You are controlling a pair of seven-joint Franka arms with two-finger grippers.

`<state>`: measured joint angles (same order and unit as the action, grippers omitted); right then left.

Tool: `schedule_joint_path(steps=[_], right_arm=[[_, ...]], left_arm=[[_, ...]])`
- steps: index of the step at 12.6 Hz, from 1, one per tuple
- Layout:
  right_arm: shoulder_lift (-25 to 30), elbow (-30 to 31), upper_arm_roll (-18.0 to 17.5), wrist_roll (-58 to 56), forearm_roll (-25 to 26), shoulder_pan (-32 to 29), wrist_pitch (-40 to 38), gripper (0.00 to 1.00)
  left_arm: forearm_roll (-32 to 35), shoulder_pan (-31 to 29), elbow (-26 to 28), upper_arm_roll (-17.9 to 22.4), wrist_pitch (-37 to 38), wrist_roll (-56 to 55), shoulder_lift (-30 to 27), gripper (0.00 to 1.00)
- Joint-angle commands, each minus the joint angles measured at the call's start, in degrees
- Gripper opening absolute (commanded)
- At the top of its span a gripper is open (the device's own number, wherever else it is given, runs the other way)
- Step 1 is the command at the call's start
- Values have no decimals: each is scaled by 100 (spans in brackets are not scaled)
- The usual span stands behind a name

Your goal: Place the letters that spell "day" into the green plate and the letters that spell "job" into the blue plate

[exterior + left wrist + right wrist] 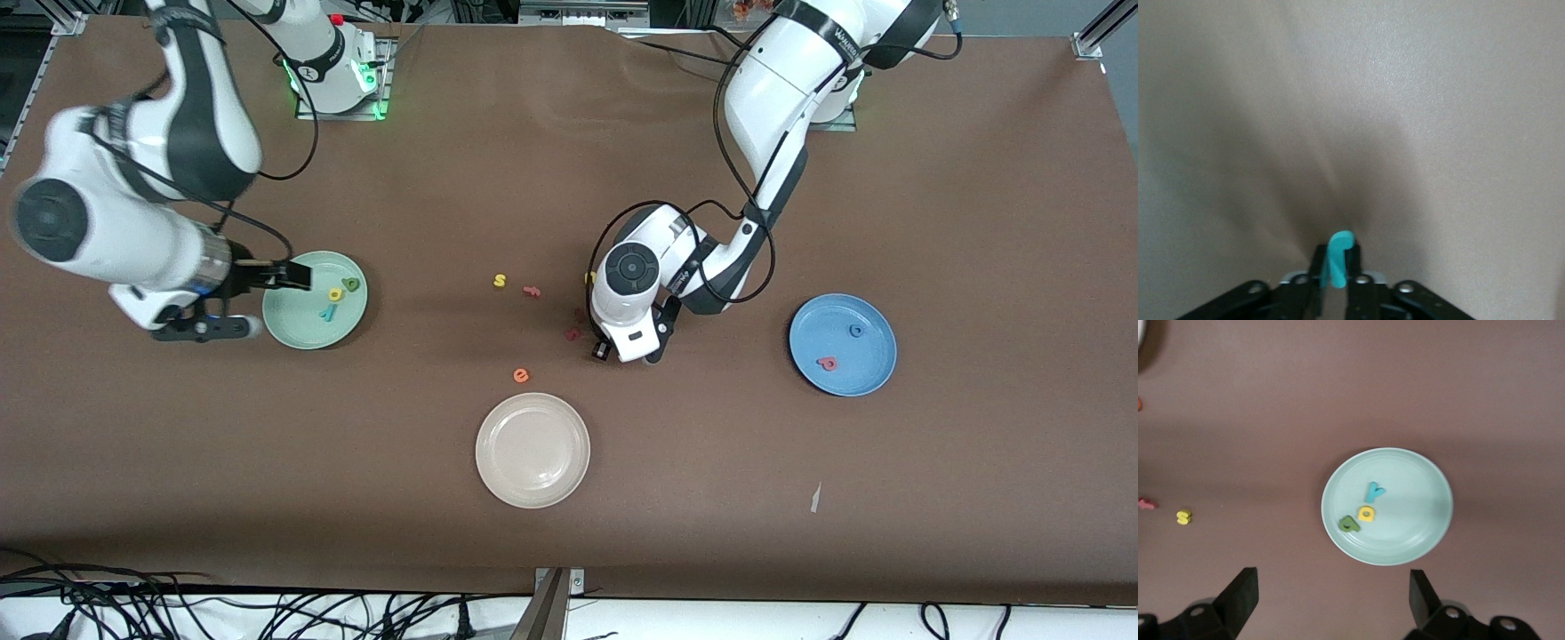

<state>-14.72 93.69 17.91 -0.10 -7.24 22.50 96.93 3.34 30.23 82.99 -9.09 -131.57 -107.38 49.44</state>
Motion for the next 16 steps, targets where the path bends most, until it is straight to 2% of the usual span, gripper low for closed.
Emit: schedule_joint_path(steps=[1,3,5,8,10,12,13,14,15,16], right_arm=[[-137,-1131,396,-297,-31,-114,-989,100],[-128,-1510,476,-289,21,-167,-1140,100],[-207,-1696,486,-280,12,-229,-1141,100],[-172,-1653,503,-332,-93,-298,-1158,100],[-14,-1617,451,-647,-93,-334,-1456,100],[101,-1556,223,-702,38,-343,-1440,100],[197,-1425,-56,-702,65,-752,-1440,100],[467,-1154,-1130,-693,256,-1661,-1248,100],[809,-621,-1897,-658,484,-2323,-863,100],[1230,-76,-2001,-623,643,-2347,-442,100]], left_arm=[[175,62,-160,48,53,-134,109,0],[210,19,-169,83,140,-64,22,0],[430,-78,-186,110,394,495,-250,0],[316,-402,-169,83,1219,2338,-698,0],[307,-718,-143,66,1764,3760,-944,0],[307,-1078,-90,66,2178,5080,-1147,0],[307,-1246,-72,74,2354,5687,-1200,0],[307,-1456,-64,74,2478,6372,-1226,0],[316,-1658,-55,74,2540,6935,-1227,0],[325,-1878,-29,74,2540,7507,-1227,0]])
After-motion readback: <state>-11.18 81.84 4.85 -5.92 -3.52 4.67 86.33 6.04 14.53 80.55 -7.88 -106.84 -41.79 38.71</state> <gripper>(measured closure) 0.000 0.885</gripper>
